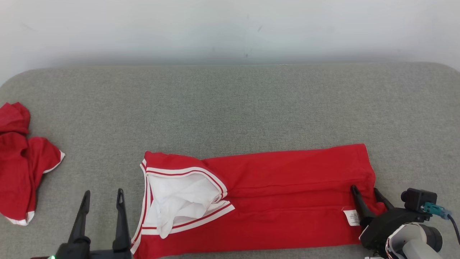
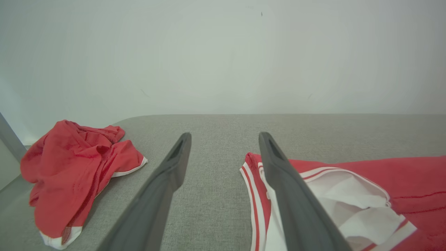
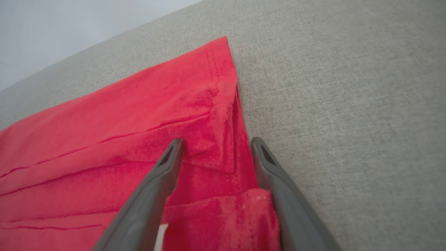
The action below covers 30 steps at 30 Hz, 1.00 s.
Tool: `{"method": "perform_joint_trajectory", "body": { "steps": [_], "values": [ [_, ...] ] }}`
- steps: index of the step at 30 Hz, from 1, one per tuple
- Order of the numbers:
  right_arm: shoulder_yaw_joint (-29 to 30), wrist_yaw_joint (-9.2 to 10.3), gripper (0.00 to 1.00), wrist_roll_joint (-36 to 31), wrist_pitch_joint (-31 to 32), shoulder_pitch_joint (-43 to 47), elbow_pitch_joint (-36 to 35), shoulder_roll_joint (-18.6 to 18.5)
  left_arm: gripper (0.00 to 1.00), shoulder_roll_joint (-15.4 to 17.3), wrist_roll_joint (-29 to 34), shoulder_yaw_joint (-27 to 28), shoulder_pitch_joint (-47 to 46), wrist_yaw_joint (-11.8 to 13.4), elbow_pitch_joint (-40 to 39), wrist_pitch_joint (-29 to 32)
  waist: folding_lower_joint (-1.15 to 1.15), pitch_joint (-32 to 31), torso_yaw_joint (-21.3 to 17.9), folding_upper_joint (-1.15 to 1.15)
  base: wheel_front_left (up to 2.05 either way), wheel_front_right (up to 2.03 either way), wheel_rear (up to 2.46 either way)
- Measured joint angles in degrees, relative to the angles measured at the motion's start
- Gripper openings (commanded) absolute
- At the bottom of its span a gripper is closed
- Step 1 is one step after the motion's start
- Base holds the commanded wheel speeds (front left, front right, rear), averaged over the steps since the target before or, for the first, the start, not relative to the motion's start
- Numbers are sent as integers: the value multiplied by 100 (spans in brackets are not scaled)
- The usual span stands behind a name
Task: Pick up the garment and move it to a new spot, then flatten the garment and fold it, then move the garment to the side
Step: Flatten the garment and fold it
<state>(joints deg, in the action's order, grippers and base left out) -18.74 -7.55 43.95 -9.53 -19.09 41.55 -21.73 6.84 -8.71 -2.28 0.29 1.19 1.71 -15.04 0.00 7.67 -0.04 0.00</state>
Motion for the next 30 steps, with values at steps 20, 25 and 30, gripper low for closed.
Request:
{"method": "perform_joint_trajectory", "body": {
  "steps": [20,25,30],
  "values": [
    [162,0,0,-170,145,-218,328,-145,100,-319,514,323,201,-330,563,0,0,-180,79,1,0,0,0],
    [408,0,0,-168,123,-192,309,-571,100,-346,527,339,200,-386,656,0,0,-226,42,1,0,0,0],
    [544,0,0,-159,131,-16,-31,-749,100,-365,527,398,216,-426,713,0,0,-286,-17,1,0,0,0]
  ]
}}
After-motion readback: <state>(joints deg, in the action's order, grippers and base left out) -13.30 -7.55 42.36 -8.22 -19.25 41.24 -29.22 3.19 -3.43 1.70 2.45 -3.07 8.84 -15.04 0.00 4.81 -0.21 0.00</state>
